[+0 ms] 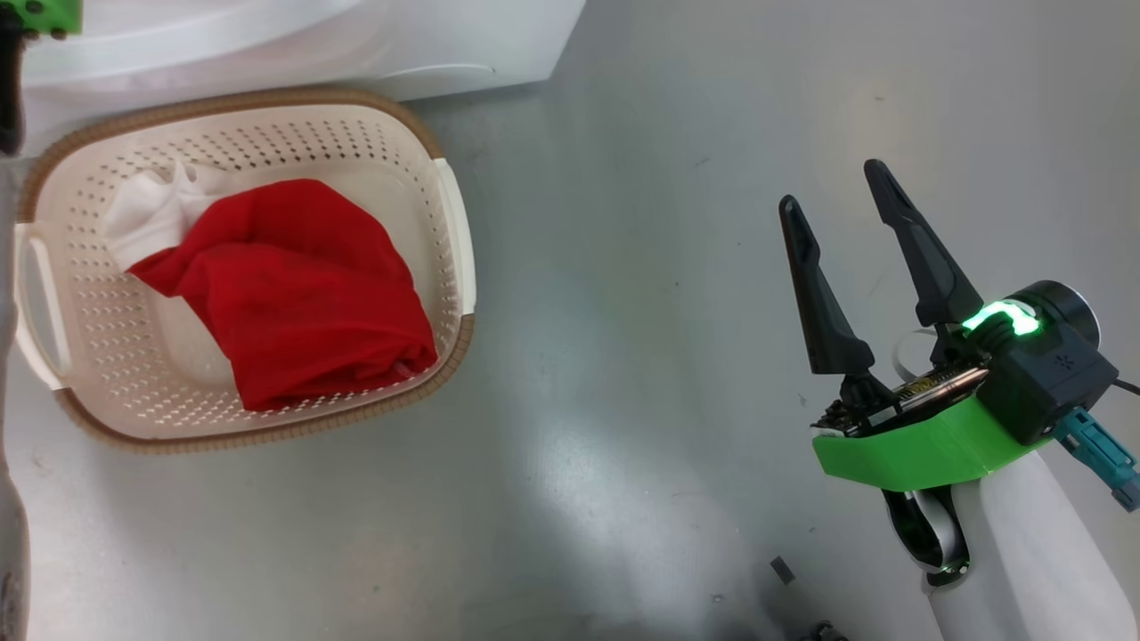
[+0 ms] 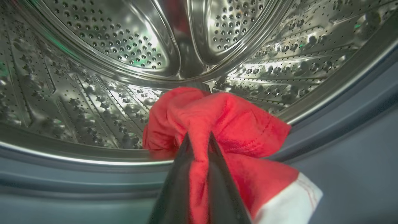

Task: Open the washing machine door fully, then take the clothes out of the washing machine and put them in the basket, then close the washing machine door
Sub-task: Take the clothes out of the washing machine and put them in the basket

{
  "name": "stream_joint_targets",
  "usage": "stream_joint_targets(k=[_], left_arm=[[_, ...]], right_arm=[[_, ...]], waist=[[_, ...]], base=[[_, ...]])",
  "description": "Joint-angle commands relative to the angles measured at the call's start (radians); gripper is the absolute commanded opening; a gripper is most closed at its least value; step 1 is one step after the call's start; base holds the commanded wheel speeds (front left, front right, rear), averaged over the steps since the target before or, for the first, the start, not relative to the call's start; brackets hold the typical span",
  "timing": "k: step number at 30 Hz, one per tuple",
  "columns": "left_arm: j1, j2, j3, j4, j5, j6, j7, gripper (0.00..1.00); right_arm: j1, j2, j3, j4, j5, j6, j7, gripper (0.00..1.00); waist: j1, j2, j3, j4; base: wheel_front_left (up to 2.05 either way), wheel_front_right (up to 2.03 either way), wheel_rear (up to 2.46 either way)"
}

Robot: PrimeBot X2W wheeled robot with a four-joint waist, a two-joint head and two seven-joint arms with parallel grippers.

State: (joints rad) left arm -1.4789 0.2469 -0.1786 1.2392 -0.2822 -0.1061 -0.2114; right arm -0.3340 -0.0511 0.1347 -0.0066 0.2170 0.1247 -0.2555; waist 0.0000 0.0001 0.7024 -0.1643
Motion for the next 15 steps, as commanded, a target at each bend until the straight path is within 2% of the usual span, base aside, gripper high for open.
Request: stream_joint_targets(k=[1, 7, 15], left_arm=[[0.01, 0.053, 0.004, -0.036, -0.009, -0.001, -0.023, 0.0], [0.063, 0.057, 0.011, -0.13, -0.016, -0.006, -0.049, 0.0], [0.217, 0.068, 0.057, -0.392, -0.006, 0.009, -0.05, 0.0]], right_arm=[[0.01, 0.001, 0.014, -0.018, -0.001, 0.006, -0.006, 1.0], [0.01, 0.001, 0.017, -0.009, -0.003, 0.006, -0.006, 1.0], [0.012, 0.001, 0.022, 0.006, -0.008, 0.006, -0.006, 1.0]], waist=[[0.0, -0.0001, -0.01, 0.011], [0.0, -0.0001, -0.034, 0.029], [0.0, -0.0001, -0.08, 0.042]], base=[[0.0, 0.0, 0.0], [0.0, 0.0, 0.0], [0.0, 0.0, 0.0]])
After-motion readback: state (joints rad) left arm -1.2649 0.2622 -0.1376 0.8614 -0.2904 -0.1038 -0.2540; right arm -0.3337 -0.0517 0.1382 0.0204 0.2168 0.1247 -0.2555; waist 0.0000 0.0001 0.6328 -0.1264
